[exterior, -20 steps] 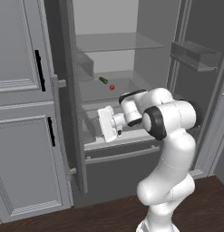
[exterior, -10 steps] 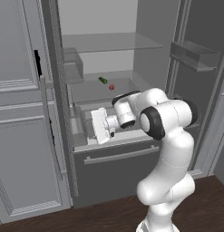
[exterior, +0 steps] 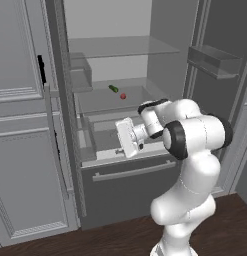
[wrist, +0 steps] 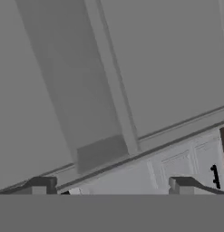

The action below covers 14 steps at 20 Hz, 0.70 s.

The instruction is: Take the strawberry from the fridge and place it on top of the pancake, located on the dining counter.

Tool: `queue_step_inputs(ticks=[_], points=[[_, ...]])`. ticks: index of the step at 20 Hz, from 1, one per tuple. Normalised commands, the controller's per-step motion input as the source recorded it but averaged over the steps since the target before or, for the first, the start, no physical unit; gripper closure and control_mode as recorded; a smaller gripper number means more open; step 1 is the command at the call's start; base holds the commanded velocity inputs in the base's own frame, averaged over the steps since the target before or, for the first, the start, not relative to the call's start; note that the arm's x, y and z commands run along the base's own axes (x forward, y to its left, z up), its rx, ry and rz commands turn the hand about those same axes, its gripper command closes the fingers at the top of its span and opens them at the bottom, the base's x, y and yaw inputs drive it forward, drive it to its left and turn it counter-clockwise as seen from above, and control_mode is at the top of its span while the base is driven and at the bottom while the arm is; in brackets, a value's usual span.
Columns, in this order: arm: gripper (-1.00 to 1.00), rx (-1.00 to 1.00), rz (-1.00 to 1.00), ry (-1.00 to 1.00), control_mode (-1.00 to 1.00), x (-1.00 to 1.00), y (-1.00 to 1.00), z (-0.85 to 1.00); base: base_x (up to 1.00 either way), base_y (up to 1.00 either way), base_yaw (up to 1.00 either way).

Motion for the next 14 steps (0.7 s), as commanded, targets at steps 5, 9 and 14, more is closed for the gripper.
queue_step_inputs(ticks=[5,9,14], points=[[-1.00,-0.27,0.16,-0.23,-1.00,-0.98,-0.32,0.90,0.00,0.00,0.00],[-1.00,-0.26,0.09,-0.01,-1.00,-0.76,-0.12,0.99,0.00,0.00,0.00],[-1.00,-0.33,0.11,-0.01,-1.00,-0.54,-0.22,0.82,0.00,0.00,0.00]])
